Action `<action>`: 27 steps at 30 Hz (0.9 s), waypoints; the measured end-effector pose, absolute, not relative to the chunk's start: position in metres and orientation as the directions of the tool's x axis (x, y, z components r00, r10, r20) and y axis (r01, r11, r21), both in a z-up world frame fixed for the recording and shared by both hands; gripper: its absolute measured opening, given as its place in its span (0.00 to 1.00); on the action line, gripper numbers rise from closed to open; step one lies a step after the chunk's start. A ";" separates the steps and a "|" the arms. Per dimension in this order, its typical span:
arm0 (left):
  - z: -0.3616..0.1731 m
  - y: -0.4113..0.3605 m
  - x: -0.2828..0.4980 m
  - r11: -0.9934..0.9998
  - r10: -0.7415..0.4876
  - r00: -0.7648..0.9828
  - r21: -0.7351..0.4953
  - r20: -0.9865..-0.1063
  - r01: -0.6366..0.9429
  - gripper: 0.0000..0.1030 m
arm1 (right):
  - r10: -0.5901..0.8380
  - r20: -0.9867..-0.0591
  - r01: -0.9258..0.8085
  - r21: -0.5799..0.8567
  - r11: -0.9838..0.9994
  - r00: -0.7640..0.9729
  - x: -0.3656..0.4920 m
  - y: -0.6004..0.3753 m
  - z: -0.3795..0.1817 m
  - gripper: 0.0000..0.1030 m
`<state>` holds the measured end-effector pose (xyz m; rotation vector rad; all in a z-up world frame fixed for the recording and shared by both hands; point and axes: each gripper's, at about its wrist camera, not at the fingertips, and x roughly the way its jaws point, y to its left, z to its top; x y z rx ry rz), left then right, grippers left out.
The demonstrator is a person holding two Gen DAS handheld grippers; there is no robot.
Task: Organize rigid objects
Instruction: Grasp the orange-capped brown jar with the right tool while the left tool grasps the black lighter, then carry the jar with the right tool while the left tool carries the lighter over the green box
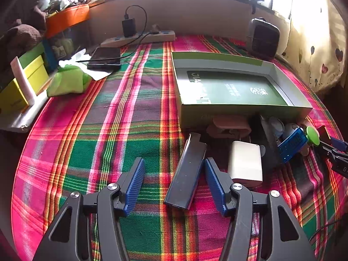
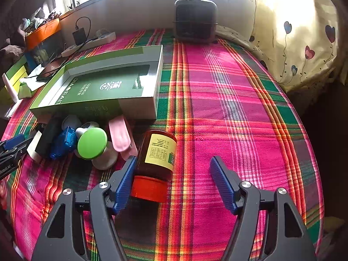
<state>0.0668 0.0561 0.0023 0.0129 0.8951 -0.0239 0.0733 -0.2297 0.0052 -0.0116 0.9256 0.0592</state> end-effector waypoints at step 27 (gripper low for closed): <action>0.006 0.064 0.059 0.999 -0.037 0.630 -0.044 -0.776 0.004 0.21 | 0.048 -0.783 -0.034 0.035 0.999 0.621 0.061 -0.238 0.010 0.32</action>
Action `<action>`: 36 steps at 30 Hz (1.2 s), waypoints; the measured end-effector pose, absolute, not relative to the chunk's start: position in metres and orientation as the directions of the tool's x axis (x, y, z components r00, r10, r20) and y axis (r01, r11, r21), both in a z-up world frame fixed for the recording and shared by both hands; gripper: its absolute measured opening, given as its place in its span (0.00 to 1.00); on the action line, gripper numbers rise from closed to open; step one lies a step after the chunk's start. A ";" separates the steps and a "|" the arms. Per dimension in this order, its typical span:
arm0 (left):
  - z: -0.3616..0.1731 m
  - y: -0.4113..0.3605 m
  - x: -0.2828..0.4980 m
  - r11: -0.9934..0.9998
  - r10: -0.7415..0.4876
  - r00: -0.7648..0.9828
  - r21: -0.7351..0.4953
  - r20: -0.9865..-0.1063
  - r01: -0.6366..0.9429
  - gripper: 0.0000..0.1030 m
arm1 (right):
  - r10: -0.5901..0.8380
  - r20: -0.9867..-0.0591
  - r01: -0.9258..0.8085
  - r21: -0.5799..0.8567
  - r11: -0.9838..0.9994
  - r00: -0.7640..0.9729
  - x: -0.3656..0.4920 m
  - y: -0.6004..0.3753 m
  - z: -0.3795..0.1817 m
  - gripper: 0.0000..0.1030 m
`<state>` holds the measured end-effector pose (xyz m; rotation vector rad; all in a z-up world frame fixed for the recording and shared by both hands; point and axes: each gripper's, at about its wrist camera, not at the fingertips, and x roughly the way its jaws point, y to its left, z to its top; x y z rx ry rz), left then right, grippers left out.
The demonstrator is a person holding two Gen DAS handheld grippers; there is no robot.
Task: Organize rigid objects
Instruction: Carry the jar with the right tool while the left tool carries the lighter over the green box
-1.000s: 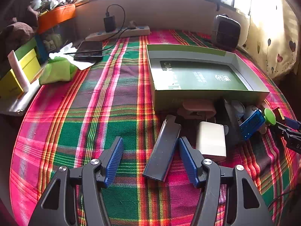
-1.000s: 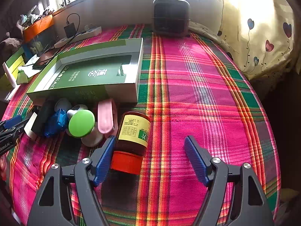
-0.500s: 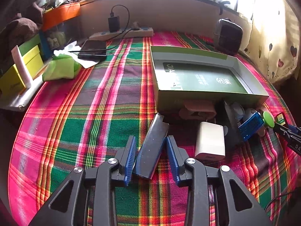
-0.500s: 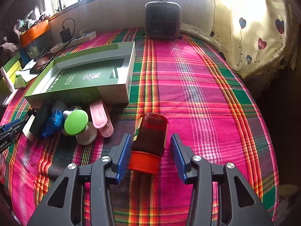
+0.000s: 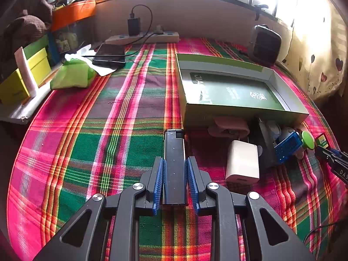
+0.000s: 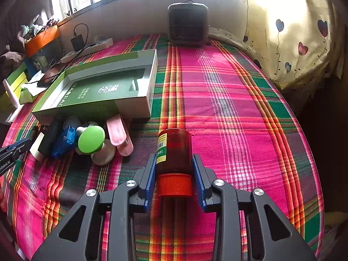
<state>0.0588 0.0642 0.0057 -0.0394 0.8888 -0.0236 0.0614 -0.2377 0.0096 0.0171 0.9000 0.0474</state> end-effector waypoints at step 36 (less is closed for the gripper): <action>0.070 0.036 0.099 0.986 -0.167 0.675 -0.115 -0.719 0.121 0.21 | 0.199 -0.728 -0.180 0.105 0.978 0.656 0.107 -0.204 0.069 0.32</action>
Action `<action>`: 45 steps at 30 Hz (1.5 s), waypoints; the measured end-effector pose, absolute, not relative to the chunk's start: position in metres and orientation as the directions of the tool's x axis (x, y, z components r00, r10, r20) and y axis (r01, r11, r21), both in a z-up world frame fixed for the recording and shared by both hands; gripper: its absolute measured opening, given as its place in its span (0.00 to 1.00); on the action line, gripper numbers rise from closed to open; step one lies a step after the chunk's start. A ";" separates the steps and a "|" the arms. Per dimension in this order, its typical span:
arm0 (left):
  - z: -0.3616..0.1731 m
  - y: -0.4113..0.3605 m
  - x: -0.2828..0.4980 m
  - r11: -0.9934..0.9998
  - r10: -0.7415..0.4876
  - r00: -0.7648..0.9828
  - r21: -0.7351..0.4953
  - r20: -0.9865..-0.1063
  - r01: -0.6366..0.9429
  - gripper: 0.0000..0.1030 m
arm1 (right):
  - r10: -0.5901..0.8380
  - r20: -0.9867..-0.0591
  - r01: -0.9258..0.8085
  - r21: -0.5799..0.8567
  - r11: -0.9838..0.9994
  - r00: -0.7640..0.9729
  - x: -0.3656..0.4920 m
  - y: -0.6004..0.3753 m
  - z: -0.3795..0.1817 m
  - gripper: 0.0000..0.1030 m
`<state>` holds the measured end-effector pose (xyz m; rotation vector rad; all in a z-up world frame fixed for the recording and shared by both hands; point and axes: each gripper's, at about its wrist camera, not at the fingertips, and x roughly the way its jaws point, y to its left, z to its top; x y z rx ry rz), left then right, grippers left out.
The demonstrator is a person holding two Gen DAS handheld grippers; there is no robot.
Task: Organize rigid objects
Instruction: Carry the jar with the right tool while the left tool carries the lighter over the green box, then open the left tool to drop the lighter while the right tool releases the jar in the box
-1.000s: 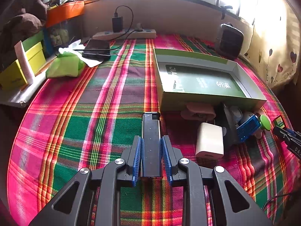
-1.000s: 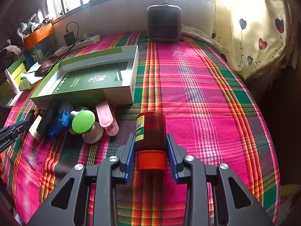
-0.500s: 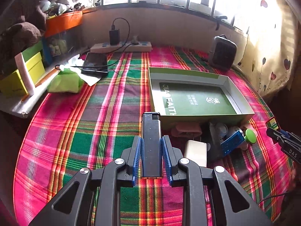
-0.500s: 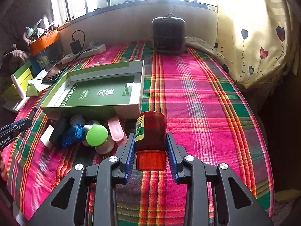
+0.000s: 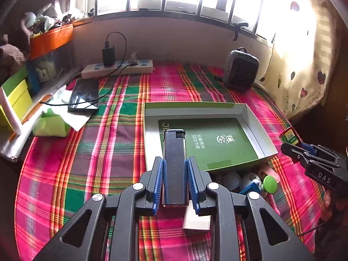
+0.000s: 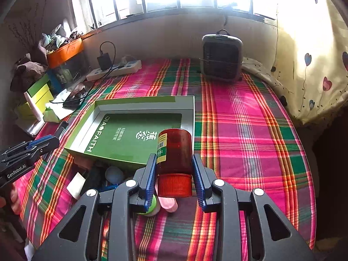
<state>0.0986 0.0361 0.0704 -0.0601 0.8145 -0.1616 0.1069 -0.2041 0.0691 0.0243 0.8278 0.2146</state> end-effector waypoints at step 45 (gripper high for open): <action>0.012 0.000 0.181 0.984 -0.168 0.575 -0.103 -0.801 0.145 0.21 | 0.179 -0.809 -0.261 0.033 0.965 0.560 0.201 -0.157 0.012 0.32</action>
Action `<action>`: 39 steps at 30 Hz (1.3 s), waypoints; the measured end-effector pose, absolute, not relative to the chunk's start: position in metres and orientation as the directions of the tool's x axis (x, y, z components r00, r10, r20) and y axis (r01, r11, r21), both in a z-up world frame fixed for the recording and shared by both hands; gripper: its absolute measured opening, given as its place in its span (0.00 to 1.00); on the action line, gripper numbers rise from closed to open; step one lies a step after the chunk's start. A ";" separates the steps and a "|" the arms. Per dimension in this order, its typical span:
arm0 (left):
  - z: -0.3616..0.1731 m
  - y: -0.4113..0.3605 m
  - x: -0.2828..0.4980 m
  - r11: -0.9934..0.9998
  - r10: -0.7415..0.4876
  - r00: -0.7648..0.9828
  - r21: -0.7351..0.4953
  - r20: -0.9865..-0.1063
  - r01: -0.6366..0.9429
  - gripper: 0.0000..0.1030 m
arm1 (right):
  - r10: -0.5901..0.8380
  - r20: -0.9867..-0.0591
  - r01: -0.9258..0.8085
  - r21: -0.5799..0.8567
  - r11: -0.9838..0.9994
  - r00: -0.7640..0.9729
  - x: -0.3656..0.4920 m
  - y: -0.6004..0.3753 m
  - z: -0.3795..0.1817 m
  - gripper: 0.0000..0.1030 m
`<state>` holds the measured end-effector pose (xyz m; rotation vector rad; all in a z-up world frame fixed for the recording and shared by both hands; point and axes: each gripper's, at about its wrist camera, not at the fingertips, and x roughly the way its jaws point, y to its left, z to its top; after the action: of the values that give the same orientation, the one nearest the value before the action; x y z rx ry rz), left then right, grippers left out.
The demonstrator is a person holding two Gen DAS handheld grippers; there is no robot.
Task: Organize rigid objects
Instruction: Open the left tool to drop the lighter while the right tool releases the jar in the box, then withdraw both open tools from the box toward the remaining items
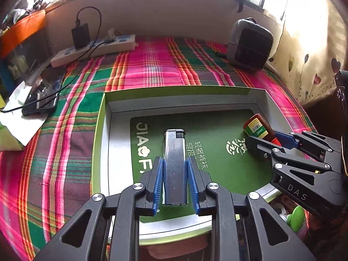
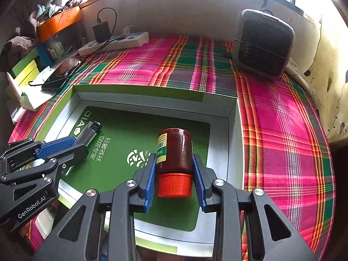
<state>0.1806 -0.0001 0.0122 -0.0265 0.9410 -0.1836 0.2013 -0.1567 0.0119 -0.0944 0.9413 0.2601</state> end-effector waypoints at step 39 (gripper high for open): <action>0.035 0.001 0.133 0.989 -0.130 0.639 -0.051 -0.758 0.142 0.33 | 0.183 -0.755 -0.205 0.065 0.977 0.630 0.161 -0.169 0.038 0.39</action>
<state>0.1334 0.0015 0.0345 0.0138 0.8636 -0.1551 0.1609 -0.1693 0.0381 -0.0280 0.8611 0.2222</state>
